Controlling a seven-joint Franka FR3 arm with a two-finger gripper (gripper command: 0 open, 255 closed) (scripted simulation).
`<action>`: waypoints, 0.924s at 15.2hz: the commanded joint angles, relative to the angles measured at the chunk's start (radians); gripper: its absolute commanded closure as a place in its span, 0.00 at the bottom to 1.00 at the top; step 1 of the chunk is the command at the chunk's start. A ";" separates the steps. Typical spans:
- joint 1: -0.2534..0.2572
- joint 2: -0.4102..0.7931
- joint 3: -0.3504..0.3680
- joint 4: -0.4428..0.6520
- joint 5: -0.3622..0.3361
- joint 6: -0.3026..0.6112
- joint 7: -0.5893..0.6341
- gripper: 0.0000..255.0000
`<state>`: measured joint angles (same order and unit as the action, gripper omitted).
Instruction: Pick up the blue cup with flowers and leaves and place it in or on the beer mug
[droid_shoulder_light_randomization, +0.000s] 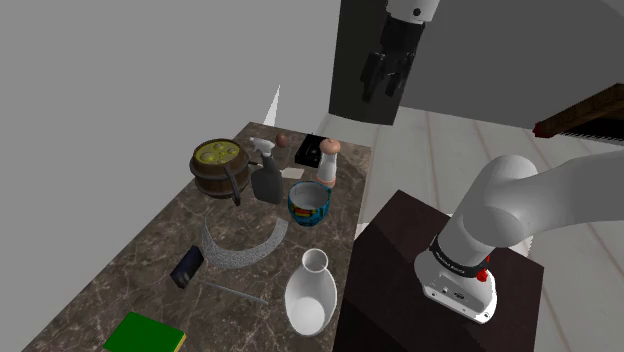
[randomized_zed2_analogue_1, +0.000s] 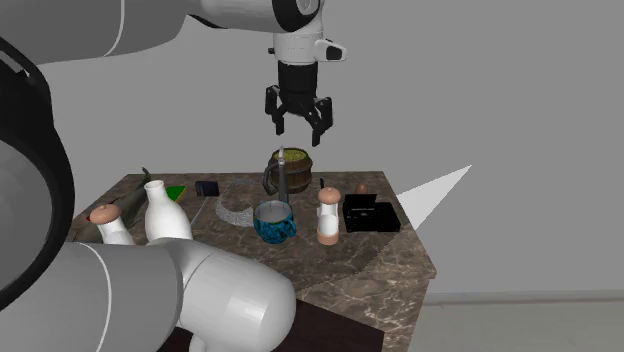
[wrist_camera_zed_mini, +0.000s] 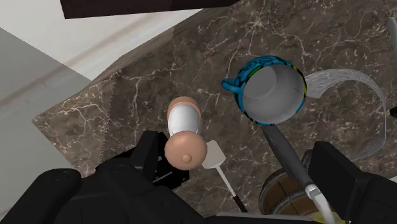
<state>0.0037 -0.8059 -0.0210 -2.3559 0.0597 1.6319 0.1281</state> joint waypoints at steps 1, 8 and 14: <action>0.000 0.000 0.000 0.000 0.000 0.000 0.000 0.00; 0.009 0.016 0.066 -0.219 0.019 0.251 0.058 0.00; 0.019 0.106 0.128 -0.358 0.036 0.493 0.113 0.00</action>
<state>0.0214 -0.7059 0.0972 -2.6810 0.0933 2.0805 0.2319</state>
